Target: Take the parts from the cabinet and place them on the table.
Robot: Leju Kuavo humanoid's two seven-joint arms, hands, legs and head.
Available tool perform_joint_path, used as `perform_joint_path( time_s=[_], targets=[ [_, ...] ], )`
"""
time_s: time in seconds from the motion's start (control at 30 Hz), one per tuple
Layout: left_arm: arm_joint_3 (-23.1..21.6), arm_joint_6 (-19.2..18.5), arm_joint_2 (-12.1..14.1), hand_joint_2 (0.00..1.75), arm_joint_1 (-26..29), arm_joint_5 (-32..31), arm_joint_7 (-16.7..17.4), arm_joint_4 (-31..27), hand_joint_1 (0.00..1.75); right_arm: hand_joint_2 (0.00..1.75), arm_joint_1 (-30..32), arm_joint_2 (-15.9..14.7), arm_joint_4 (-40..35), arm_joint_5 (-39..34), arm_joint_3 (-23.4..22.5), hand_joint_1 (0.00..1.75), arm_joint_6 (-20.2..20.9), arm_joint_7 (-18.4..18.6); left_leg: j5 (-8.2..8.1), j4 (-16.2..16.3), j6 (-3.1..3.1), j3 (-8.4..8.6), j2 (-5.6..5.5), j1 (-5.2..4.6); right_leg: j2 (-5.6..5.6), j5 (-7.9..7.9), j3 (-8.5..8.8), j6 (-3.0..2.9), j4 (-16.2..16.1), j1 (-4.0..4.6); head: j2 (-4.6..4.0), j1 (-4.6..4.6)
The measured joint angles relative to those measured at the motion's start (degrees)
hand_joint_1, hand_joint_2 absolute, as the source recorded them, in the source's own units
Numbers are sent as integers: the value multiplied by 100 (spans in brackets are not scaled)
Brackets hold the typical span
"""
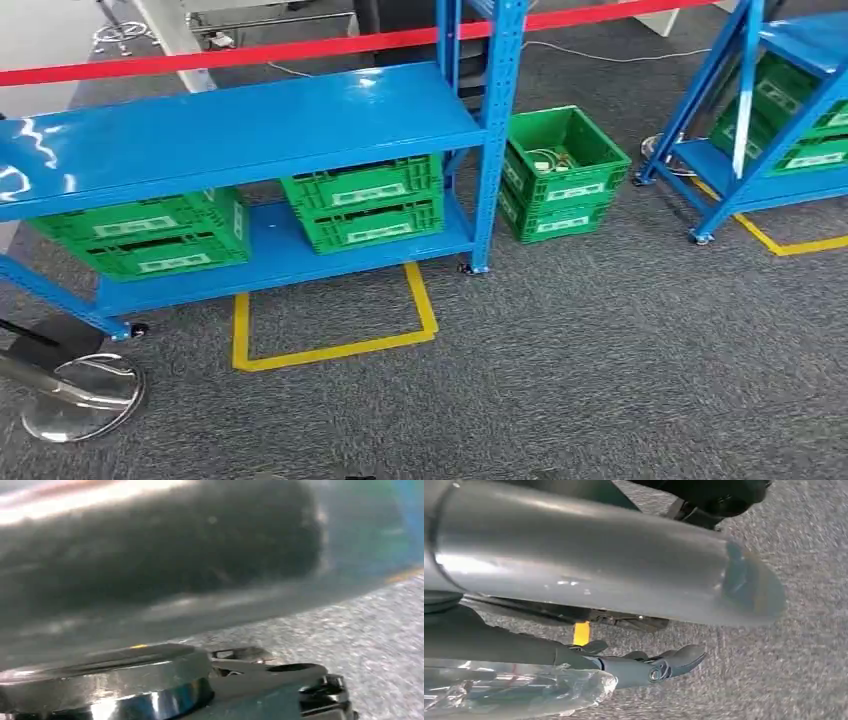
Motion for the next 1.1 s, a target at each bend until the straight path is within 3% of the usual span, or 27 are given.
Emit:
perform_joint_path(
  time_s=[0.07,0.1,0.13,0.23,0.27,0.3,0.33,0.4,0.43,0.47,0.5,0.57,0.6,0.63,0.73,0.77,0.8,0.83,0.9,0.93,0.97,1.0,1.03,1.07,1.1],
  targets=[
    [4,0,0,0,1,-2,0,-4,0,0,-25,2,0,0,0,0,0,0,422,-976,92,608,141,-29,-130,-21,117,22,0,24,0,-2],
    [7,0,7,0,1,-2,0,-4,0,0,-24,7,2,0,0,0,0,0,402,-1319,193,812,433,-91,-184,-38,25,47,-3,30,0,9],
    [15,0,9,0,1,-2,-2,-7,0,0,-26,15,2,0,-2,0,0,0,404,-1359,239,830,558,-143,-228,-41,30,73,9,50,0,20],
    [28,0,11,0,19,-2,-2,-11,0,0,-52,31,0,2,-2,0,2,0,354,-1477,331,803,382,-170,-419,-48,110,151,2,58,0,0],
    [33,0,-2,0,8,-2,-2,-11,0,0,-68,31,0,7,-2,0,2,0,381,-1610,336,861,294,-75,-320,-131,36,188,24,47,0,-11],
    [33,0,-2,0,4,-4,-7,-13,0,0,-74,31,0,9,-2,0,2,-9,407,-1647,361,857,235,-75,84,-221,-18,221,171,32,-2,51],
    [35,0,-11,0,-8,-6,-7,-13,0,0,-73,31,0,9,-4,0,2,-9,417,-1646,379,835,165,-68,320,-392,-193,243,532,12,0,51],
    [35,0,-24,0,-21,-17,-7,-13,0,0,-50,26,0,9,-4,0,0,-2,421,-1644,385,819,5,-64,440,-771,-721,296,1543,-24,0,72],
    [37,0,-22,0,-15,-17,-7,-13,0,0,-38,26,0,7,-9,0,-2,0,422,-1641,384,822,-74,-64,441,-818,-921,320,1868,-28,0,66],
    [39,0,-22,0,-9,-17,-7,-13,0,0,-30,26,0,9,-9,0,-2,0,423,-1638,382,831,-149,-63,441,-705,-985,334,1894,-37,0,74],
    [39,0,-26,0,-9,-17,-7,-13,0,0,-30,26,0,9,-9,0,-2,0,428,-1631,372,842,-236,-61,443,-459,-931,340,1661,-49,0,68],
    [39,0,-31,0,-19,-17,-7,-13,0,0,-35,26,0,9,-9,0,-2,0,420,-1598,346,852,-402,-52,544,148,-573,348,733,-80,0,68],
    [39,0,-31,0,-22,-20,-7,-13,0,0,-36,26,0,9,-9,0,-2,0,407,-1572,315,832,-469,-45,852,261,-413,343,342,-116,0,83],
    [42,0,-31,0,-36,-20,-5,-13,0,0,-34,26,0,9,-11,0,0,-2,409,-1518,271,781,-533,-78,1122,207,-392,337,245,-143,0,87],
    [42,4,-31,0,-24,-35,-7,-15,0,0,-18,26,0,11,-15,0,0,0,494,-1508,149,644,-742,-21,931,193,-372,228,232,-108,0,79],
    [44,9,-26,0,-23,-37,-5,-15,0,0,-18,28,0,11,-17,0,2,0,492,-1491,126,622,-805,-21,828,227,-367,171,182,-160,0,76],
    [44,11,-33,0,-21,-37,-7,-17,0,0,-29,28,-2,13,-22,0,2,-2,397,-1404,94,581,-504,-51,734,240,-345,145,170,-152,0,70],
    [44,15,-31,0,-27,-39,-4,-17,0,0,-28,28,0,11,-24,0,2,-7,193,-1120,61,452,-261,-45,648,238,-340,109,165,-146,0,-5],
    [46,15,-33,0,-48,-48,-4,-22,0,0,4,28,-2,13,-28,0,2,-4,-253,-208,9,26,-64,-16,422,223,-342,86,166,-127,0,-7],
    [46,13,-33,0,-42,-66,-4,-22,0,0,11,28,-2,13,-33,0,2,-2,-388,186,-10,-158,-33,4,317,218,-349,81,168,-124,0,-2],
    [48,11,-31,0,-29,-68,-4,-22,0,0,8,28,-2,13,-35,0,2,-2,-372,305,-25,-207,-24,22,234,216,-349,84,168,-124,0,-11],
    [50,9,-28,0,-17,-70,-4,-24,0,0,0,28,-2,13,-35,0,2,-2,-211,155,-32,-108,-16,39,151,210,-343,87,168,-125,0,-7],
    [52,7,-28,0,-16,-70,-5,-33,0,0,-10,28,-2,13,-35,0,2,-4,17,-197,-30,91,8,46,96,164,-330,105,166,-127,0,-11],
    [52,7,-28,0,-16,-81,-6,-41,0,0,-13,28,-2,13,-35,0,2,-4,275,-733,-3,400,89,44,24,146,-310,124,163,-128,0,-11],
    [52,7,-31,0,-17,-87,-9,-46,0,0,-14,28,-2,13,-35,0,2,-11,409,-1212,49,707,375,17,-41,118,-290,148,161,-124,0,-9]
  ],
)
